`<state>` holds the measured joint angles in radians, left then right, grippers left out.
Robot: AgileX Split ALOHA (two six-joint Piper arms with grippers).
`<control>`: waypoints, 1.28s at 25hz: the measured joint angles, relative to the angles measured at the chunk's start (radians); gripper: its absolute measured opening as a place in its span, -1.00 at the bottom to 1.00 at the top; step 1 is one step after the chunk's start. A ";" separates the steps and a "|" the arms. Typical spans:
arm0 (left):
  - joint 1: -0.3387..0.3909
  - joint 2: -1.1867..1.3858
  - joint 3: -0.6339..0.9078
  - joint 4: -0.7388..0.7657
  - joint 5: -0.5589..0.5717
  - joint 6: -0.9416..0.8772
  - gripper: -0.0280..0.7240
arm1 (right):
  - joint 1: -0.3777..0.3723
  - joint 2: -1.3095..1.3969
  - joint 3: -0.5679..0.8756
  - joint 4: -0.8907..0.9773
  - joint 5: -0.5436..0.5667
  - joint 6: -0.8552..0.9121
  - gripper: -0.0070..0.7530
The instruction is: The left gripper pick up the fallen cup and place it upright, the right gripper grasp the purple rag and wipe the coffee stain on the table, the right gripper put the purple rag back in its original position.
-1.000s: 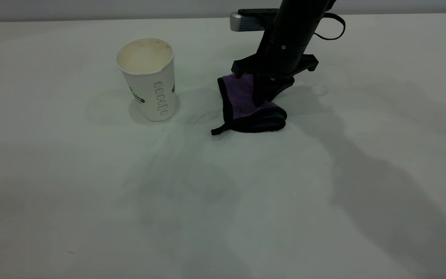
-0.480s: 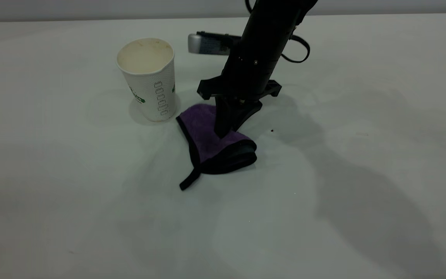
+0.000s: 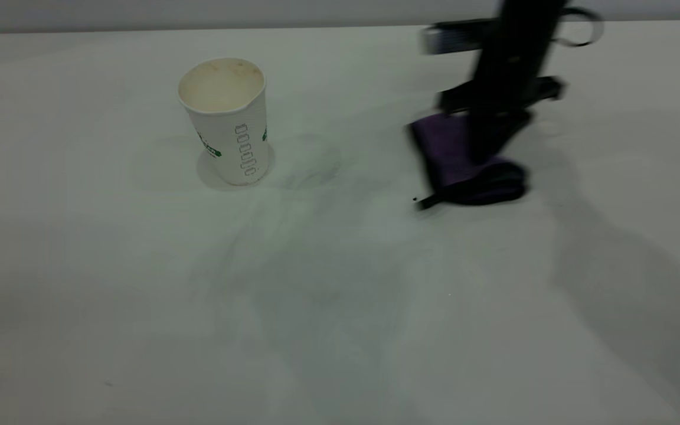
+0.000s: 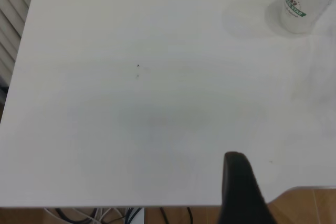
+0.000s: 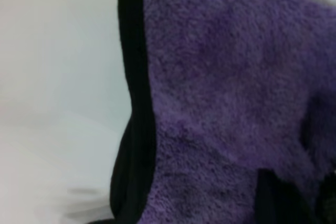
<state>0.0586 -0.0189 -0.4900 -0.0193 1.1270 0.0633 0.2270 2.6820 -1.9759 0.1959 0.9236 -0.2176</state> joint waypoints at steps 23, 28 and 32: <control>0.000 0.000 0.000 -0.001 0.000 0.000 0.40 | -0.135 -0.110 0.001 0.133 0.253 -0.142 -0.03; 0.000 0.000 0.000 -0.001 0.000 0.000 0.40 | -0.135 -0.293 0.007 0.129 0.273 -0.115 -0.03; 0.000 0.000 0.000 -0.001 0.000 0.000 0.40 | -0.135 -0.488 0.057 0.113 0.280 -0.073 -0.03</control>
<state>0.0586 -0.0189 -0.4900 -0.0201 1.1270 0.0633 0.0915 2.1945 -1.9185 0.3089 1.2034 -0.2908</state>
